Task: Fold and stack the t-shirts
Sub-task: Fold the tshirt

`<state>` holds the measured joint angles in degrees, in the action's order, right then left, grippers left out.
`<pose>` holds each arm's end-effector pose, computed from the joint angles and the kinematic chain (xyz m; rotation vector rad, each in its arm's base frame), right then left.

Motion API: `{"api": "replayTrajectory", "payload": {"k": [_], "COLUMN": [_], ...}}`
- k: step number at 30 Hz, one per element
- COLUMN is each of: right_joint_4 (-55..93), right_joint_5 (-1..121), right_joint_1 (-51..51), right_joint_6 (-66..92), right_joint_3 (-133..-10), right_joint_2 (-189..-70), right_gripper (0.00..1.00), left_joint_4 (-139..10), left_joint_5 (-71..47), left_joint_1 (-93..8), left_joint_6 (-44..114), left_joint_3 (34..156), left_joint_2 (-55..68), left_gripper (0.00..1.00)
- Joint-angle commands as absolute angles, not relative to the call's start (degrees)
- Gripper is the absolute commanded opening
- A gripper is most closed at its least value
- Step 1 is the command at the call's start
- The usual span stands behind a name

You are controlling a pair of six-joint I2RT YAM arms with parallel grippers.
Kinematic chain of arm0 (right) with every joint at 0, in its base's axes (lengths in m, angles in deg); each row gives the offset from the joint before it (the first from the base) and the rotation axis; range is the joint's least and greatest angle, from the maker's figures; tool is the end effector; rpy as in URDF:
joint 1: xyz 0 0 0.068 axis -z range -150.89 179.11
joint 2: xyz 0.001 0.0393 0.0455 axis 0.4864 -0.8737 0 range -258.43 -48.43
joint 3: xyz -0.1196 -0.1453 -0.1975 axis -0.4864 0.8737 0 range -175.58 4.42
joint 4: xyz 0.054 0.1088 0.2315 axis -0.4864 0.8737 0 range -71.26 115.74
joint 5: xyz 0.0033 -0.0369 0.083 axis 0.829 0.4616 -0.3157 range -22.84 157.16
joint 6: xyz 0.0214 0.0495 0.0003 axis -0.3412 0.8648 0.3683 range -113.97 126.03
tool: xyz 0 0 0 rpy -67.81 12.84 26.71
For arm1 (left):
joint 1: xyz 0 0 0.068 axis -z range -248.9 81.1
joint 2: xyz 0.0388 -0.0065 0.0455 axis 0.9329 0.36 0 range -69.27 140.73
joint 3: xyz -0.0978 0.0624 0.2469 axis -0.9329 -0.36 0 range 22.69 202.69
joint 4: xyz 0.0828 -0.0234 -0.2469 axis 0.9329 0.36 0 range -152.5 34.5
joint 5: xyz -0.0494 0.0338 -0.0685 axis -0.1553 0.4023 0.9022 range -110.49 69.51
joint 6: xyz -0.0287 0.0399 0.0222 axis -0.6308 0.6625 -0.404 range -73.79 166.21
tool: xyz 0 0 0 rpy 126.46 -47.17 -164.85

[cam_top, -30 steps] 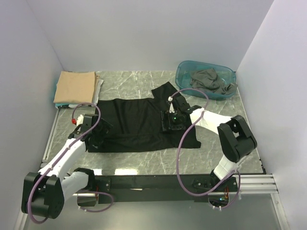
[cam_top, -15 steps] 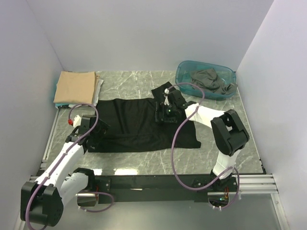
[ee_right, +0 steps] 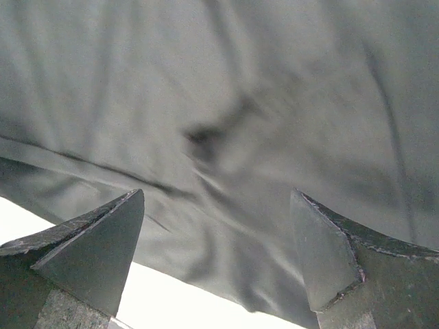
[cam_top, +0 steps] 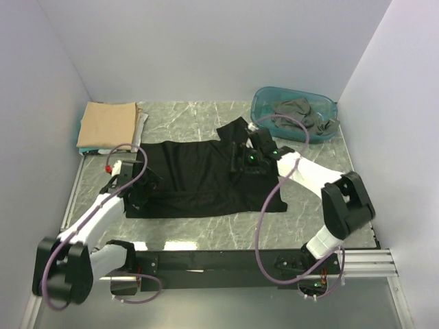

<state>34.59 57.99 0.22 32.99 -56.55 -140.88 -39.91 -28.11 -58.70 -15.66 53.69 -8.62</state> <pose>0.2998 0.1719 0.2203 -0.1193 2.4809 0.6302 0.1979 -0.0308 0.1882 -1.1445 2.2328 -0.3697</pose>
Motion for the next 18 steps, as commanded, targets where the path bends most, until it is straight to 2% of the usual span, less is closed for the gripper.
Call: {"api": "replayTrajectory", "payload": {"k": [1, 6, 18], "right_joint_4": [38.9, 40.1, 42.3], "right_joint_5": [61.9, 63.2, 65.0], "right_joint_1": [1.2, 2.6, 3.7], "right_joint_6": [32.3, 33.4, 41.4], "right_joint_3": [-50.4, -44.4, -27.7], "right_joint_2": [-136.2, -135.8, -125.7], "right_gripper": [0.93, 0.93, 0.93], "left_joint_4": [-45.2, -48.3, -43.2], "left_joint_5": [-25.5, -26.5, -27.7], "left_joint_1": [-58.8, -58.8, -58.8], "left_joint_6": [-13.6, -13.4, -15.6], "left_joint_3": [56.3, 55.4, 51.5], "left_joint_2": [-3.9, -0.1, 3.1], "left_gripper": [0.99, 0.99, 0.99]}}
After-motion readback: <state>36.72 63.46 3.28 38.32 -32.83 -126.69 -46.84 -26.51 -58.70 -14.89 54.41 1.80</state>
